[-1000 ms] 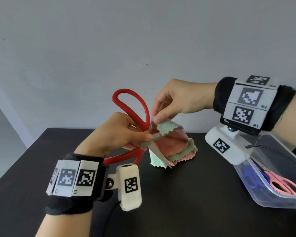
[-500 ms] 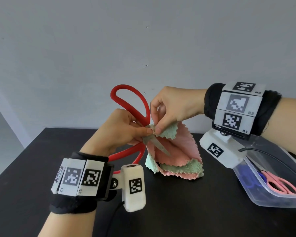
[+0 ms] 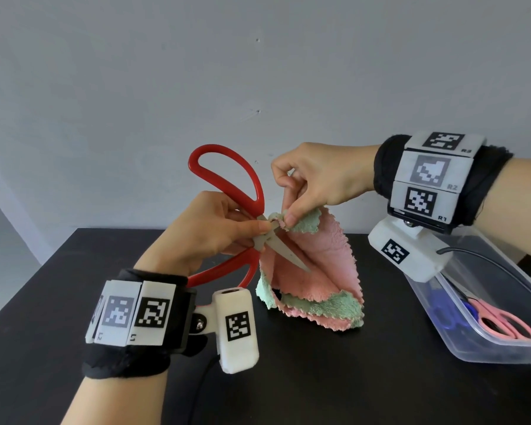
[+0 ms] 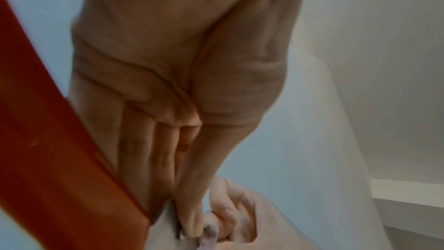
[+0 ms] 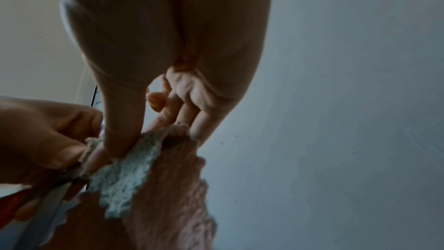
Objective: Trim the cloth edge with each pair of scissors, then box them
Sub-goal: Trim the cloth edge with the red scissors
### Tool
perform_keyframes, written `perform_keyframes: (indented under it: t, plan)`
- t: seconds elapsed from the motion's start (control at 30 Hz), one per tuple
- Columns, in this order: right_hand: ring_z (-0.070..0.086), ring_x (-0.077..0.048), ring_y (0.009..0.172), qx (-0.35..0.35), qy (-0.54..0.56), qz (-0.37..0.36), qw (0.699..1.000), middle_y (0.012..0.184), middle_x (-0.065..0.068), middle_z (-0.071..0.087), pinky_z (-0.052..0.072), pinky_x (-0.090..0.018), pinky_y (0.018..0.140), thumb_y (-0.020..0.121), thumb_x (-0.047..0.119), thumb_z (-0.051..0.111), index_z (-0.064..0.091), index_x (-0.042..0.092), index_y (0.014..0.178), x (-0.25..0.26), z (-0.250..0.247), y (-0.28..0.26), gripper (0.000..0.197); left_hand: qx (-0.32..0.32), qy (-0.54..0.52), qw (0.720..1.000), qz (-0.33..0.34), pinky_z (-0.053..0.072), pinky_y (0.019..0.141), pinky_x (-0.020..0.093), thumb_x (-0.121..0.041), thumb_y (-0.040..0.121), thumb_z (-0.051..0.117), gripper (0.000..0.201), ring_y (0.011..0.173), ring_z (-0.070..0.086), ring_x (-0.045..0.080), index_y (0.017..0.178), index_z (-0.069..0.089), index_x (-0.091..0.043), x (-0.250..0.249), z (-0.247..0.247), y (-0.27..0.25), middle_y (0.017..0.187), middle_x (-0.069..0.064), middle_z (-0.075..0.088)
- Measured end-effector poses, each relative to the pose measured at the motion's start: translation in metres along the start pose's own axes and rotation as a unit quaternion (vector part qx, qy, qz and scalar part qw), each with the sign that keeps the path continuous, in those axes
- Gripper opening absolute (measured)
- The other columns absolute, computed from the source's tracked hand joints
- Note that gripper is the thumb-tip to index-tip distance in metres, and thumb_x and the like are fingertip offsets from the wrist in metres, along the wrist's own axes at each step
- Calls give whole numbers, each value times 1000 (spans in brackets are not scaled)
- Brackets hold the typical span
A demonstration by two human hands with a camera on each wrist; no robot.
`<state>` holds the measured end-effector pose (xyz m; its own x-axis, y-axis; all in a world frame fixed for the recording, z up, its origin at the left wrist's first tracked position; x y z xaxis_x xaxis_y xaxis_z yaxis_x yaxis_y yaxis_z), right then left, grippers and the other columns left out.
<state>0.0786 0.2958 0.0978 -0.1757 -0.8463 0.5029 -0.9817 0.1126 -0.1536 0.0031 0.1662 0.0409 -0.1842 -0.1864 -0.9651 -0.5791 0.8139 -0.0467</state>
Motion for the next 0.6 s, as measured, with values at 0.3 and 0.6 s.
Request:
perform_keyframes:
  t: [0.3, 0.6]
  plan:
    - [66, 0, 61, -18, 6, 7, 1000, 81, -3, 75, 50, -13, 58, 75, 8, 79, 34, 14, 70, -11, -6, -3, 46, 2, -2, 1000, -1, 49, 49, 12, -15, 80, 72, 20, 60, 71, 11, 95, 67, -2, 1, 2, 1, 72, 4, 75]
    - [66, -3, 60, -40, 14, 13, 999, 83, -7, 75, 47, -11, 57, 74, 6, 80, 33, 14, 69, -20, -15, -7, 47, 10, -4, 1000, -5, 50, 51, 13, -16, 80, 72, 23, 66, 73, 14, 98, 68, -2, 4, -3, 2, 76, 6, 76]
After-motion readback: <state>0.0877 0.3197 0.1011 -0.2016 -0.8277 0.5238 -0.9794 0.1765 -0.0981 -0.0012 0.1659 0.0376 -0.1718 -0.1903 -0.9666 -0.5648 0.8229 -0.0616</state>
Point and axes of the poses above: each hand's wrist, its own y-axis towards the middle knuckle, its own z-axis out of the palm, x = y × z, the point moved 4 cm from there along y, towards the middle knuckle
